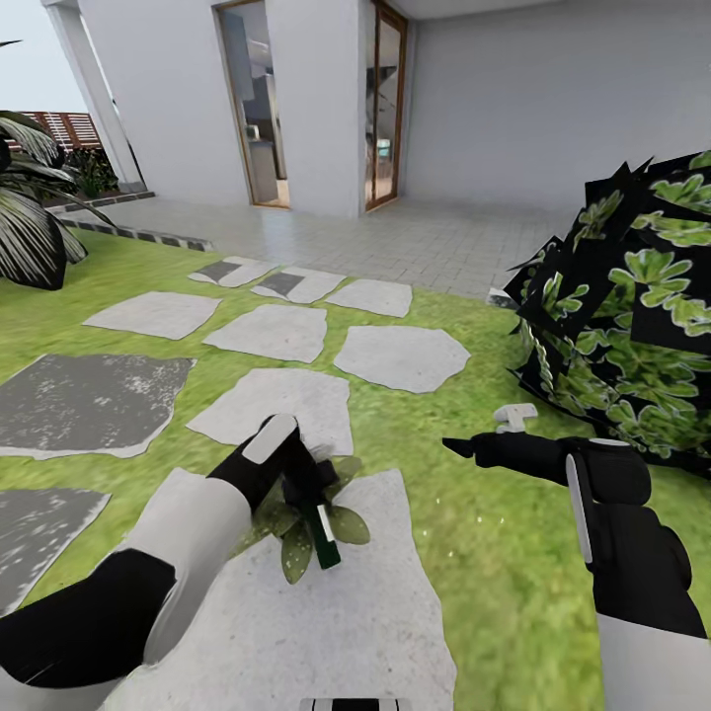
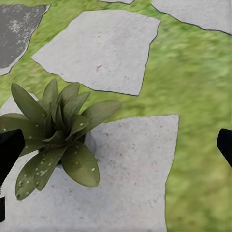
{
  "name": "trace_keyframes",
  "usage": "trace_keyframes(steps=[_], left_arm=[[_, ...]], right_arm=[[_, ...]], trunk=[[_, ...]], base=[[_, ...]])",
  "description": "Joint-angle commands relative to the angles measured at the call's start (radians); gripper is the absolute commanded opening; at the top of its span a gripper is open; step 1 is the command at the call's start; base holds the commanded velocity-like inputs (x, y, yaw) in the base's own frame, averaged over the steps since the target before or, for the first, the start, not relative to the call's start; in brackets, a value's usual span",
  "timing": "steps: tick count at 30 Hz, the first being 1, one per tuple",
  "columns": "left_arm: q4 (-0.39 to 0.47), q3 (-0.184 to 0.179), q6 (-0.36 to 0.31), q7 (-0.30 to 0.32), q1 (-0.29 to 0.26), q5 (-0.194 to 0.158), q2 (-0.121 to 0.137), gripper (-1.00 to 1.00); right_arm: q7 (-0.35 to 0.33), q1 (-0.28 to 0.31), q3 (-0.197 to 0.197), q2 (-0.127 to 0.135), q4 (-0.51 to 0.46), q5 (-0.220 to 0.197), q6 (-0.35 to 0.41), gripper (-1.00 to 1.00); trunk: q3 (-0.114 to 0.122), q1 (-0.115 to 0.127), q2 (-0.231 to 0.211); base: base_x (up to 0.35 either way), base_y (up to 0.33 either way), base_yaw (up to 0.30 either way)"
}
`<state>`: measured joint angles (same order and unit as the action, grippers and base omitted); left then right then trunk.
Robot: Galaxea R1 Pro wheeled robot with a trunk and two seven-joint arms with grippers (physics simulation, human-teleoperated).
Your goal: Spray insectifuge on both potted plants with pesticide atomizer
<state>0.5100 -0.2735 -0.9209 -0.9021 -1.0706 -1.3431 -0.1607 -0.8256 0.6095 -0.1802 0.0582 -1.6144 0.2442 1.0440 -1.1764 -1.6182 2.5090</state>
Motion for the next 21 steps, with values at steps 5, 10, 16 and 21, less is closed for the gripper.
trace_keyframes(steps=[5,10,16,21], left_arm=[[-0.083,0.021,-0.036,-0.005,-0.077,-0.103,0.006,-1.0],[-0.082,0.023,-0.042,-0.008,-0.104,-0.151,0.007,-1.0],[-0.062,0.025,-0.038,-0.008,-0.105,-0.175,0.008,-1.0],[-0.057,0.031,-0.032,-0.008,-0.097,-0.183,0.011,-1.0]], right_arm=[[-0.01,0.001,-0.001,0.0,-0.001,0.01,0.003,1.0],[-0.01,0.001,-0.001,0.0,-0.001,0.01,0.003,1.0],[-0.01,0.001,-0.001,0.0,-0.001,0.01,0.003,1.0],[-0.01,0.001,-0.001,0.0,-0.001,0.01,0.003,1.0]], trunk=[[-0.001,0.0,0.0],[-0.001,0.0,0.0],[-0.001,0.0,0.0],[-0.001,0.0,0.0]], base=[[0.0,0.0,0.0],[0.0,0.0,0.0],[0.009,0.004,0.0],[0.188,0.121,0.0]])
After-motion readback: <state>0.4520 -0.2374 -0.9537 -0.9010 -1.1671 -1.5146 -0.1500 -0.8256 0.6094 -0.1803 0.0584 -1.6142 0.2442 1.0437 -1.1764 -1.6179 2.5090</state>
